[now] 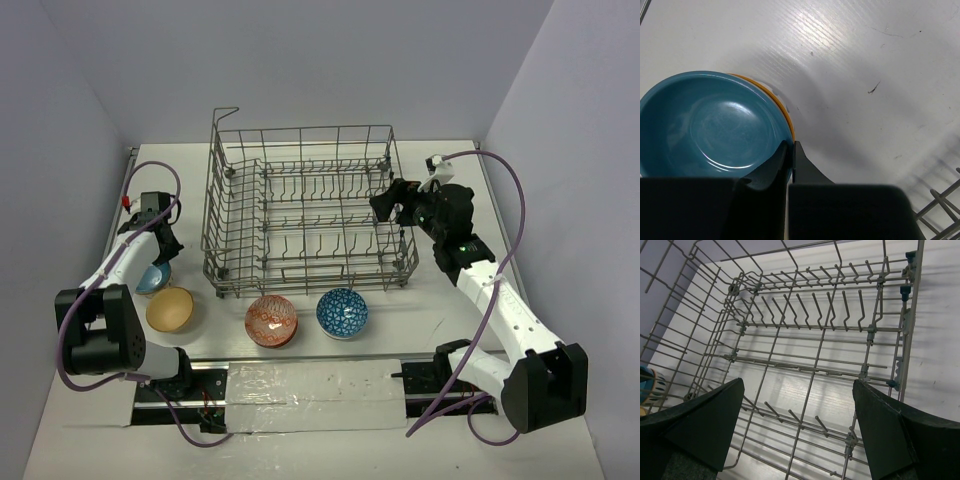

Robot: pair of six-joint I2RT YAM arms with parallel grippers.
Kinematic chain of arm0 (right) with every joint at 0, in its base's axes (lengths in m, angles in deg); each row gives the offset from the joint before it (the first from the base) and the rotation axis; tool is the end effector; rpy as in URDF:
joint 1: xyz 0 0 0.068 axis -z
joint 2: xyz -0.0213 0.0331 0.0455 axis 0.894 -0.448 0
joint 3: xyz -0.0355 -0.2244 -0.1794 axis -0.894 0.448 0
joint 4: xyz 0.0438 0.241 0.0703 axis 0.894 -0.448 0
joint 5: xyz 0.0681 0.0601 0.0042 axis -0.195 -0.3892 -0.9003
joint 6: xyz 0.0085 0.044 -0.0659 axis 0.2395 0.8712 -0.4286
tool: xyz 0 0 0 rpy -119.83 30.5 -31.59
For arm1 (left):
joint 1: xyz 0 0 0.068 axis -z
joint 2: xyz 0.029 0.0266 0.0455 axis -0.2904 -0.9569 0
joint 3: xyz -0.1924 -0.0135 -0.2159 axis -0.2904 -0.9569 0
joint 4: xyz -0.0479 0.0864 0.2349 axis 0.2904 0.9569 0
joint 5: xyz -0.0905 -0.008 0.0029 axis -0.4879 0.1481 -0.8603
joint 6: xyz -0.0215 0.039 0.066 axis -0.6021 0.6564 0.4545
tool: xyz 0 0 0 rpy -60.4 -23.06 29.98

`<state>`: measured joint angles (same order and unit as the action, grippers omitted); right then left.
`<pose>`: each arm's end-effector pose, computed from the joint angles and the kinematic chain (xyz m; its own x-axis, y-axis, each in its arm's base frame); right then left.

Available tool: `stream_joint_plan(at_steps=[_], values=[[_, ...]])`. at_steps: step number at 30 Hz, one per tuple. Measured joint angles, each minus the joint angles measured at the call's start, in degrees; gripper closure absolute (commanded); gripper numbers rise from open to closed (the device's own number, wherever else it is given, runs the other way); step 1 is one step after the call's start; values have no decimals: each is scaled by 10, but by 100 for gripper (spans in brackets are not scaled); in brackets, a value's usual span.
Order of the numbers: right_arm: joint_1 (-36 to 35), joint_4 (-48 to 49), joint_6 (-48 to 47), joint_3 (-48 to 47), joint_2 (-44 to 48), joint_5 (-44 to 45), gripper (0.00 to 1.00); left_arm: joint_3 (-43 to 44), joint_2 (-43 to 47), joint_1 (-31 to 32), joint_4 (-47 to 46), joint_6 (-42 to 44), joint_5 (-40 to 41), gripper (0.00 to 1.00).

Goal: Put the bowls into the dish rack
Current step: Pick up the bowl from the bowl.

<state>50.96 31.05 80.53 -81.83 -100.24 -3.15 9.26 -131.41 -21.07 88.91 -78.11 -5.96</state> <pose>0.2547 0.0722 0.3188 -0.3545 0.2600 -0.8982 -0.3273 0.8653 0.3797 0.2767 0.0448 0.2050 -0.6504 -0.5049 -0.5675 -0.6362 0.7702 0.0439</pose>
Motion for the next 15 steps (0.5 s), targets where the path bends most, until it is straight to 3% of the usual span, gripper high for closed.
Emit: stream_joint_plan(at_steps=[15], values=[[1, -4, 0, -3, -4, 0, 4, 0, 12, 0, 2, -6, 22, 100]])
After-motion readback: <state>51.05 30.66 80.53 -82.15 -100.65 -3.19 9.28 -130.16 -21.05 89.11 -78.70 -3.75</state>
